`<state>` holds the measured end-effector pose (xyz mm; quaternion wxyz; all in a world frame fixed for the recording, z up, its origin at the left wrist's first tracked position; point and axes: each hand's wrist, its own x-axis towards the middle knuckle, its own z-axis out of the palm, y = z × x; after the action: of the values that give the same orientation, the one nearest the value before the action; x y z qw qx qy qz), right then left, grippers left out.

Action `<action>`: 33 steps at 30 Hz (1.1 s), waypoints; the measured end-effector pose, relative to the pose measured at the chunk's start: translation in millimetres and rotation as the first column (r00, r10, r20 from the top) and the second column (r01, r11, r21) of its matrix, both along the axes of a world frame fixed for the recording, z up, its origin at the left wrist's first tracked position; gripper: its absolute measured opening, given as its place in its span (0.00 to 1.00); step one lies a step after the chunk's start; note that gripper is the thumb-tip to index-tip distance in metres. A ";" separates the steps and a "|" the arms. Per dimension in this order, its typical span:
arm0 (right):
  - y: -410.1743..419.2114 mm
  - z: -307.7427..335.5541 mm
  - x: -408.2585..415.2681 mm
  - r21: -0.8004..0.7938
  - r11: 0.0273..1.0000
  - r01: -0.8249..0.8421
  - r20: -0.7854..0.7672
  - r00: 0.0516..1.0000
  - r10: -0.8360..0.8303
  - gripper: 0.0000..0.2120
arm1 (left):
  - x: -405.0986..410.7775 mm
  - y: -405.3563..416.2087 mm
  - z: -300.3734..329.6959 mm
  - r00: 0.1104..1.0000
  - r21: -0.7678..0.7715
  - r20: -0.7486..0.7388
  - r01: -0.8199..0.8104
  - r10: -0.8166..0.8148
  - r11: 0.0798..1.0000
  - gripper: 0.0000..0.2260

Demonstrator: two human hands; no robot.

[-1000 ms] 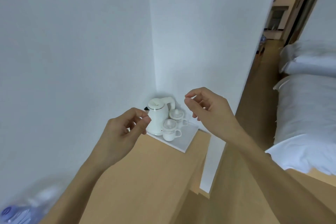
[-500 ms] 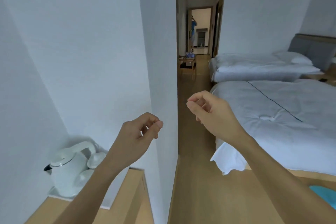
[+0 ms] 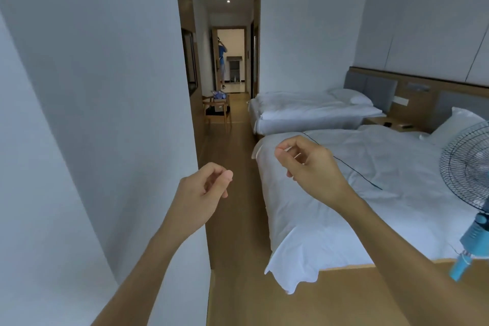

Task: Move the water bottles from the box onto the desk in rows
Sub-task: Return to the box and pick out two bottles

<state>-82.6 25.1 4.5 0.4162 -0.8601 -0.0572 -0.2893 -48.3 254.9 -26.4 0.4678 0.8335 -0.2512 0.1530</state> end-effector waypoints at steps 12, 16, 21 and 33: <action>-77.5 -13.4 174.7 0.093 0.994 0.048 -0.050 0.998 -0.044 0.06 | 191.5 -88.4 -11.2 0.997 0.020 -0.025 0.072 -0.072 0.997 0.07; -108.3 -24.3 253.8 0.102 0.994 0.043 -0.045 0.998 -0.039 0.03 | 261.5 -113.2 -16.4 0.998 0.062 -0.030 0.059 -0.058 0.996 0.08; -147.0 -16.2 356.9 0.133 0.991 -0.008 -0.048 0.999 0.015 0.02 | 353.3 -140.7 -10.7 0.998 0.093 -0.067 0.020 -0.014 0.995 0.08; -191.8 -24.9 598.4 0.094 0.987 -0.131 -0.095 0.986 0.140 0.04 | 555.7 -174.4 -17.5 0.989 0.164 -0.099 -0.091 0.109 0.982 0.10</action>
<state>515.8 -166.7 -20.4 0.4747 -0.8487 -0.0818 -0.2184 507.4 80.5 -44.0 0.4046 0.8867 -0.1947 0.1106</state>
